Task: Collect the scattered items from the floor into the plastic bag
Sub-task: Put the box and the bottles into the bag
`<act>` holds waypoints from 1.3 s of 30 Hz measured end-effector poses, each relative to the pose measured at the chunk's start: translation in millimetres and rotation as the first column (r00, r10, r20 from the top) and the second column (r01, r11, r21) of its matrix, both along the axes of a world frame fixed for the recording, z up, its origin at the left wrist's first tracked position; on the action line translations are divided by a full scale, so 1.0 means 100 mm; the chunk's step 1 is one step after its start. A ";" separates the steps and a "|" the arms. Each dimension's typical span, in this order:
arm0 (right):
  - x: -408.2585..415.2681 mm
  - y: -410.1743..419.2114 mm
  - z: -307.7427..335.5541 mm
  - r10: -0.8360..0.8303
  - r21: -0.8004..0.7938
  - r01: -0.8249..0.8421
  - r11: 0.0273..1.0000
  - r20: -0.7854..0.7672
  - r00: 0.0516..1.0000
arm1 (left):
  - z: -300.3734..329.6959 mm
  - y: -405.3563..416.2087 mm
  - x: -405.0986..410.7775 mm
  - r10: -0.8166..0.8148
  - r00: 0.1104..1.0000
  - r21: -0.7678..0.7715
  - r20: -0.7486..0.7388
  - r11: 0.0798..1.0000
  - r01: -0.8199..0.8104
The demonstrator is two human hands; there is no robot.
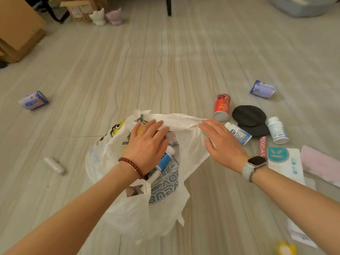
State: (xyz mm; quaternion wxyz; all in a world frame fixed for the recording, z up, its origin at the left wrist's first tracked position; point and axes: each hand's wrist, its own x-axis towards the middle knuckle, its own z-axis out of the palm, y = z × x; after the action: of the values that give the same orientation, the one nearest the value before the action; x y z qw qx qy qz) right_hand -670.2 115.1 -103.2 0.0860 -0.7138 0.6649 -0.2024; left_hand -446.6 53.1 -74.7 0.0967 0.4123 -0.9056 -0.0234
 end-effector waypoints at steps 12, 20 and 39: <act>-1.36 1.52 -0.68 -0.858 0.411 0.795 0.446 -0.058 0.511 | -0.89 1.09 -1.76 -0.562 0.826 0.232 0.039 0.809 0.540; -1.44 1.62 -0.91 -0.753 0.421 0.625 0.658 0.333 0.568 | -1.32 1.56 -2.10 0.322 0.909 0.812 -0.266 0.583 0.031; -1.27 2.20 -1.28 -0.874 0.513 0.802 0.305 -0.184 0.450 | -1.15 1.42 -2.65 0.130 0.991 0.584 -0.022 0.806 -0.093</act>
State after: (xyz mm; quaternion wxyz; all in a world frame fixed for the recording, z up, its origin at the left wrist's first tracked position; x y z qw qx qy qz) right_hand -797.2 335.1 -230.8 0.2043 -0.1920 0.9573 -0.0700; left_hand -711.3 194.7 -190.1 -0.0051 0.4735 -0.8259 -0.3061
